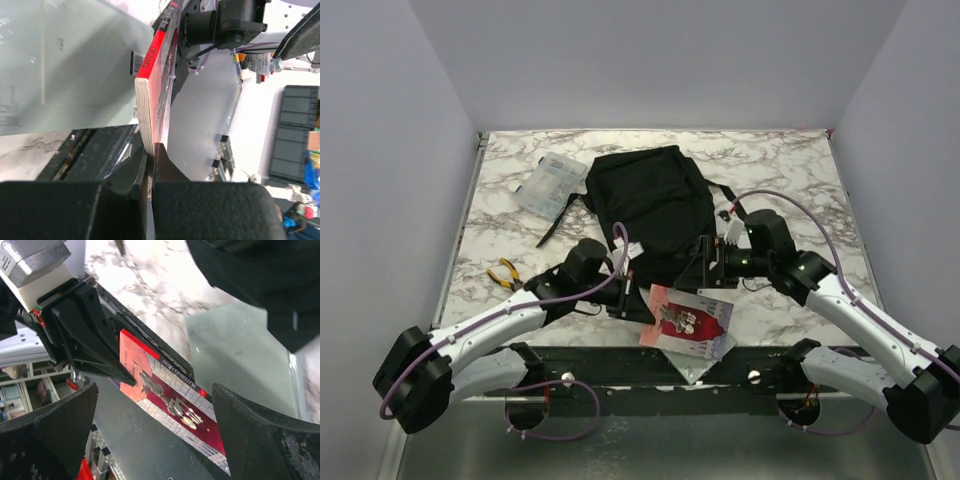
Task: Pack the student bag
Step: Pick up the book from the center of the board.
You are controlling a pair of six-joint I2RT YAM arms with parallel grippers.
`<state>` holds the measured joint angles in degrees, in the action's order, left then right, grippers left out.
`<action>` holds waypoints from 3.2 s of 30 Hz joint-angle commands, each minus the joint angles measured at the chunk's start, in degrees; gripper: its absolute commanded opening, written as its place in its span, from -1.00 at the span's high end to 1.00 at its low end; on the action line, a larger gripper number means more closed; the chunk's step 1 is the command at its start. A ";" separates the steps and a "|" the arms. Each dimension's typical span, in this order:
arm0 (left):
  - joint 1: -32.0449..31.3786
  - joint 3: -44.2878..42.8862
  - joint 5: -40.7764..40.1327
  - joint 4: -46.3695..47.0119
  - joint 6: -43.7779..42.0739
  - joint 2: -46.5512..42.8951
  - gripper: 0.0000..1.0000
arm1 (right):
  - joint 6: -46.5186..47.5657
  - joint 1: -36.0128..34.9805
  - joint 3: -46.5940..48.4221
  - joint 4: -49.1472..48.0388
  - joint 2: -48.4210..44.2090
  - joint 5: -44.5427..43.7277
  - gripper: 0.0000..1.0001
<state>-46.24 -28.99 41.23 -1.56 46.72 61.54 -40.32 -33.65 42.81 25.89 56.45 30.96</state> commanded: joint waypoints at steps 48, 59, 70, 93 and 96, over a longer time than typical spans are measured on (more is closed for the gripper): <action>17.41 -19.96 19.81 -18.50 -23.28 -6.42 1.00 | -0.74 1.40 -9.08 -9.12 -13.29 21.45 -0.11; 17.76 -20.97 19.62 -11.10 -16.64 -6.47 1.00 | -31.49 1.45 -28.83 -48.48 -27.37 11.02 -0.52; 17.78 -18.30 1.32 -10.29 -7.29 -6.31 0.76 | -25.90 1.44 -22.68 -35.27 -31.39 4.56 0.99; -2.91 -51.98 -45.29 -31.05 -29.54 31.53 -0.58 | -7.77 1.40 11.25 24.87 -33.16 -57.98 0.98; -3.93 -58.65 -45.70 -34.99 -30.77 38.67 -0.59 | -7.59 1.42 10.47 25.16 -30.53 -55.41 0.98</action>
<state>-48.49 -79.09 -1.04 -27.40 20.12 92.42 -49.12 -32.18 54.72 49.52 23.68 -26.20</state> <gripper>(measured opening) 0.791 0.046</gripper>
